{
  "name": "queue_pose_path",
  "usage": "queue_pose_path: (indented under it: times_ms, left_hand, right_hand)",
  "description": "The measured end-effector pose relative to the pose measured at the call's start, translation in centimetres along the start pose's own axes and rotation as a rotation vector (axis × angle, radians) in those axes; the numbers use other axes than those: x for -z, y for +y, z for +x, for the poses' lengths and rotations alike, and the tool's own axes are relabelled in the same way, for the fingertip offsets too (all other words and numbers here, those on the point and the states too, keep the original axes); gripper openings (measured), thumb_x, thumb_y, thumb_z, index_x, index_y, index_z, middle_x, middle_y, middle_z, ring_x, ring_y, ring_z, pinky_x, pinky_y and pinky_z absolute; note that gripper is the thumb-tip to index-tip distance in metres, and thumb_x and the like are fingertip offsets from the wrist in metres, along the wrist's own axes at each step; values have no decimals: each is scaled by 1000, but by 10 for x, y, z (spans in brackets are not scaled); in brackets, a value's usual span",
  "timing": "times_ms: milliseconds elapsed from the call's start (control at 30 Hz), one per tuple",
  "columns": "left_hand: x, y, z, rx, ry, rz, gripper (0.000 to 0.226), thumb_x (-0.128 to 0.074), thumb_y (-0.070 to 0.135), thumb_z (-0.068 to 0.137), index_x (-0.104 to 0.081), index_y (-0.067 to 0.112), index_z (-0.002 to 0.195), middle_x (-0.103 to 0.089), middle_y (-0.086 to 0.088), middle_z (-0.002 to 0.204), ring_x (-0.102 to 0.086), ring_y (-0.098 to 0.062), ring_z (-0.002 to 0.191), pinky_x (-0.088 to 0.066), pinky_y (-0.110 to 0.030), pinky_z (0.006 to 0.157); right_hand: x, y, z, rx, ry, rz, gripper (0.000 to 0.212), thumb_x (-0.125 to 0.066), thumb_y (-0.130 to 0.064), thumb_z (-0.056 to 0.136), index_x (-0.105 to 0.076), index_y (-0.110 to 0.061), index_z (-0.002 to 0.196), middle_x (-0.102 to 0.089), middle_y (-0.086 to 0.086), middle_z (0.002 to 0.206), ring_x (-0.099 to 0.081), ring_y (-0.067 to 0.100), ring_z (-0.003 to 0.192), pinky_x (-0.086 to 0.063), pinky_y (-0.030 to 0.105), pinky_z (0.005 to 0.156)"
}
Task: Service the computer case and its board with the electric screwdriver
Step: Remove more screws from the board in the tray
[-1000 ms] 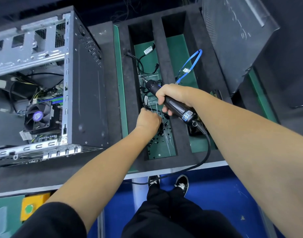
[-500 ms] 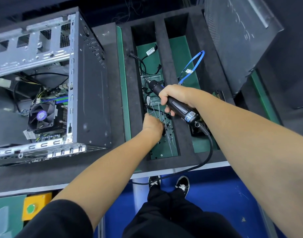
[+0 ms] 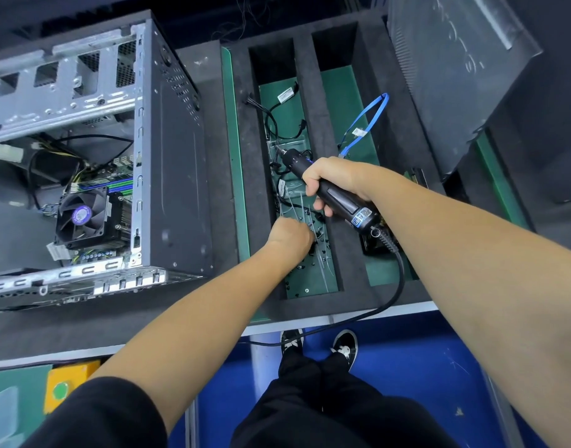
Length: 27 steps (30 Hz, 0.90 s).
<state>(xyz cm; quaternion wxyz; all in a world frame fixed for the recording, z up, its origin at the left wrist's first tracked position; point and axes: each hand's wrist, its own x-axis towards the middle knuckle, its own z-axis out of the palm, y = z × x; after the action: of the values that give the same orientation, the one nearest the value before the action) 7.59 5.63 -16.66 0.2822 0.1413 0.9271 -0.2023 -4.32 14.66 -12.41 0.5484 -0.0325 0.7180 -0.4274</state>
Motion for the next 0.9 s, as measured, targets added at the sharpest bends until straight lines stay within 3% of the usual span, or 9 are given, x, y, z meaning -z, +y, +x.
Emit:
queue_pose_path:
  times_ms: [233, 367, 567, 733, 900]
  left_hand:
    - [7, -7, 2, 129, 40, -290, 32, -46, 3, 89, -52, 7, 120, -56, -9, 118, -58, -28, 106, -39, -31, 69]
    - [10, -14, 4, 163, 74, -503, 28, -47, 2, 85, -52, 3, 113, -56, -14, 113, -58, -32, 101, -40, -32, 69]
    - [5, -6, -2, -12, 32, -438, 27, -64, 12, 83, -55, 2, 106, -57, -14, 106, -60, -33, 93, -43, -35, 65]
    - [3, 2, 2, -59, 128, -361, 21, -50, 0, 86, -55, 2, 107, -59, -15, 107, -60, -32, 94, -40, -35, 66]
    - [2, 5, 0, -42, 132, -435, 22, -49, -2, 84, -55, 1, 106, -59, -16, 105, -61, -33, 93, -40, -34, 65]
  right_hand:
    - [-2, -2, -1, 5, 19, -10, 33, -64, -18, 55, -57, -6, 85, -71, 16, 69, -62, 27, 47, -50, 26, 45]
    - [-2, -2, -2, 3, 23, -12, 31, -62, -18, 57, -57, -5, 84, -71, 16, 69, -62, 27, 47, -50, 25, 44]
    - [-4, -2, -3, -10, 31, -19, 35, -63, -19, 55, -57, -5, 87, -71, 15, 69, -62, 26, 47, -51, 27, 46]
    - [-4, -3, -3, -11, 46, -22, 36, -64, -20, 55, -58, -5, 87, -71, 15, 69, -62, 26, 47, -50, 27, 46]
    - [-4, -3, -4, -14, 47, -18, 36, -64, -19, 56, -57, -6, 89, -71, 15, 69, -62, 26, 47, -50, 26, 46]
